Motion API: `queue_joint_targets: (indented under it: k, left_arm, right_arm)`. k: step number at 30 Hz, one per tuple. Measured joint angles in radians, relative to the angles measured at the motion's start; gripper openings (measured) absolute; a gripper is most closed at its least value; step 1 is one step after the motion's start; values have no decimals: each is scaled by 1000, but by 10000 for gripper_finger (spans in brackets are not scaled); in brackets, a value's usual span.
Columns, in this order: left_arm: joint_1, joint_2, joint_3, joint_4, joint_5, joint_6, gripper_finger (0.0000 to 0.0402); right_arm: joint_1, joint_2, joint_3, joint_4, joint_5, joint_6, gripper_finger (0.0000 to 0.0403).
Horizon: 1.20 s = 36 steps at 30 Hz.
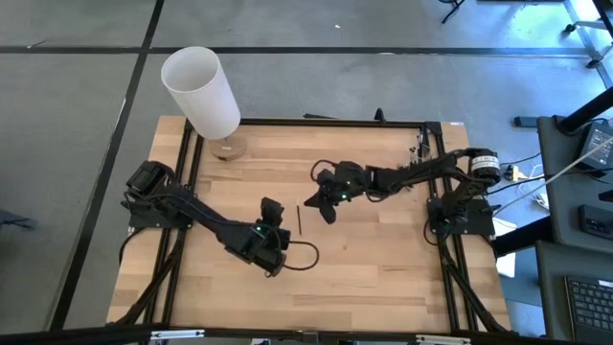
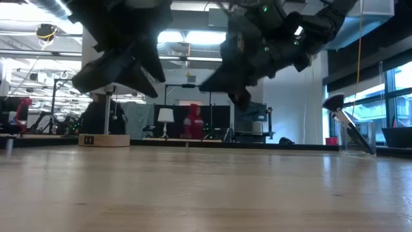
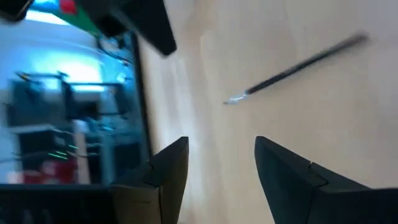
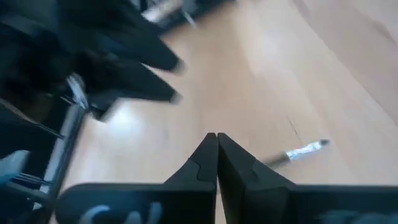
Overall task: Sort items
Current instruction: Put the lip brush into the top section of the transparent organizer
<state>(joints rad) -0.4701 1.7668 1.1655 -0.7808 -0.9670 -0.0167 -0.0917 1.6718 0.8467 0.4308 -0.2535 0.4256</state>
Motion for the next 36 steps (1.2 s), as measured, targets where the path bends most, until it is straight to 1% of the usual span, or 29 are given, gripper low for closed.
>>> queue_joint_targets:
  k: [2, 4, 6, 8, 10, 12, 15, 17, 20, 22, 26, 30, 33, 36]
  left_arm:
    - [-2, 0, 0, -5, 47, -104, 180]
    - [2, 0, 0, -6, 93, -255, 179]
    - [11, 0, -2, -6, 121, -434, 177]
    - [20, 0, -19, -1, 139, -604, 173]
    - [23, 0, -51, -4, 154, -732, 169]
    - [21, 0, -93, 1, 147, -840, 165]
    - [9, 0, -181, 0, 126, -1008, 158]
    - [-7, 0, -243, 3, 107, -1135, 155]
    - [-45, 0, -322, 1, 114, -1298, 151]
    - [-75, -3, -358, -5, 114, -1375, 150]
    - [-115, -13, -391, -17, 83, -1495, 150]
    - [-135, -19, -397, -24, 68, -1507, 148]
    - [-140, -20, -397, -27, 66, -1507, 148]
    - [-139, -20, -397, -28, 64, -1499, 148]
  right_arm:
    - [-21, 0, 0, -71, 2, 14, 4]
    - [-40, 0, 0, -128, 45, 39, 9]
    - [-59, 0, 4, -174, 71, 50, 22]
    - [-69, 1, 29, -265, 88, 65, 39]
    - [-67, 2, 78, -384, 128, 68, 59]
    - [-47, 7, 136, -515, 212, 78, 77]
    - [-2, 29, 231, -676, 353, 110, 94]
    - [27, 50, 288, -714, 438, 151, 100]
    - [64, 91, 347, -705, 514, 254, 106]
    - [81, 134, 383, -702, 526, 320, 109]
    - [97, 241, 457, -720, 514, 386, 110]
    - [98, 348, 552, -831, 512, 435, 110]
    - [97, 412, 628, -911, 511, 440, 110]
    - [100, 455, 679, -937, 480, 436, 110]
